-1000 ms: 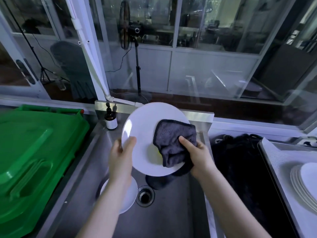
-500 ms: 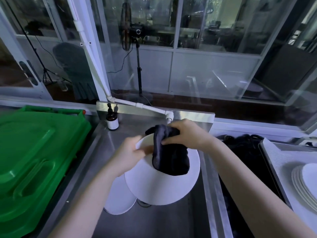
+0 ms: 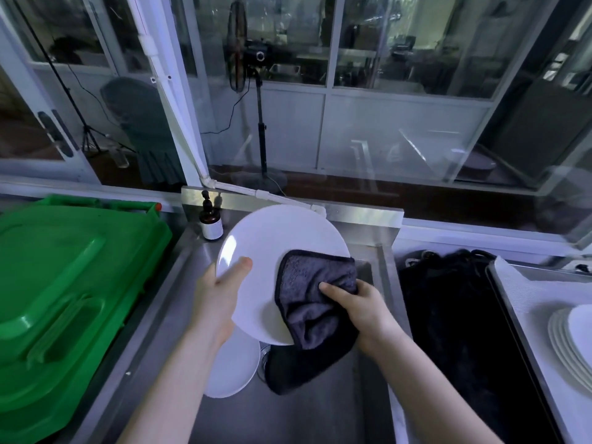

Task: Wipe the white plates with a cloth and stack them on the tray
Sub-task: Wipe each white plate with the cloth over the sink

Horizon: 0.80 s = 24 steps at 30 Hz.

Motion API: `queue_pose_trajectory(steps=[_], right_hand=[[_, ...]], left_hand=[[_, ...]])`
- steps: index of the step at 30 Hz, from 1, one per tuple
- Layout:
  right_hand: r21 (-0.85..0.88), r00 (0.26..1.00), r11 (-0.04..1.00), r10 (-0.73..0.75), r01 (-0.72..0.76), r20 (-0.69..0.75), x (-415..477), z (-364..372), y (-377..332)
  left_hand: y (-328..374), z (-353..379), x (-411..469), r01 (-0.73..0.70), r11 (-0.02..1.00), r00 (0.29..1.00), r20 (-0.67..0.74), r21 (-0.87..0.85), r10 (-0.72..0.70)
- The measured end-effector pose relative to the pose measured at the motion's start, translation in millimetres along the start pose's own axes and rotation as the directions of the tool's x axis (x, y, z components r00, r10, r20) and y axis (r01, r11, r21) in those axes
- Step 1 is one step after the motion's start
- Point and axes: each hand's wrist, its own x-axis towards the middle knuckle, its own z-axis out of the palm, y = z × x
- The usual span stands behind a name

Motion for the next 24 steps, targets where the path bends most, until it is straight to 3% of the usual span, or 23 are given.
queue_pose_trajectory(steps=[3, 5, 7, 9, 11, 13, 15, 17, 18, 21, 24], right_hand=[[-0.168, 0.987, 0.973, -0.149, 0.159, 0.066, 9.2, -5.8, -32.9], [-0.332, 0.956, 0.9, -0.234, 0.282, 0.178, 12.4, -7.6, -55.7], [-0.543, 0.912, 0.737, -0.28, 0.404, 0.299, 15.3, -5.5, -70.5], [-0.704, 0.86, 0.495, -0.274, 0.509, 0.43, 17.6, 1.5, -76.1], [-0.718, 0.824, 0.406, -0.248, 0.565, 0.508, 18.3, 7.8, -72.7], [-0.695, 0.834, 0.461, -0.286, 0.552, 0.472, 18.4, 6.2, -68.3], [-0.59, 0.872, 0.642, -0.35, 0.489, 0.342, 18.8, -1.0, -58.7], [-0.316, 0.939, 0.884, -0.328, 0.345, 0.108, 15.4, -4.8, -42.9], [-0.142, 0.968, 0.958, -0.252, 0.25, 0.008, 13.1, -3.5, -33.3], [0.228, 0.997, 0.973, -0.014, 0.031, -0.076, 1.4, 11.0, -3.8], [0.292, 0.994, 0.954, 0.09, -0.067, -0.065, -5.9, 16.7, 10.7]], left_hand=[[18.4, -5.1, 7.0, -0.068, 0.993, 0.988, 0.142, 0.095, 0.054], [33.4, -8.2, 13.5, -0.147, 0.973, 0.959, 0.267, 0.177, 0.096], [46.2, -6.7, 18.2, -0.238, 0.918, 0.908, 0.407, 0.318, 0.095], [51.2, -0.3, 19.4, -0.392, 0.777, 0.822, 0.567, 0.493, 0.056], [50.4, 6.9, 16.4, -0.518, 0.651, 0.765, 0.641, 0.555, 0.063], [48.6, 4.4, 16.8, -0.489, 0.706, 0.812, 0.564, 0.512, 0.153], [40.3, -6.8, 19.0, -0.375, 0.837, 0.909, 0.335, 0.398, 0.248], [25.1, -12.8, 13.5, -0.238, 0.932, 0.971, 0.09, 0.274, 0.221], [15.6, -10.5, 6.8, -0.177, 0.96, 0.984, 0.014, 0.217, 0.178], [-8.8, 8.6, -11.4, -0.032, 0.999, 0.989, -0.145, -0.012, 0.03], [-4.3, 15.5, -11.5, -0.123, 0.991, 0.973, -0.203, -0.061, 0.108]])
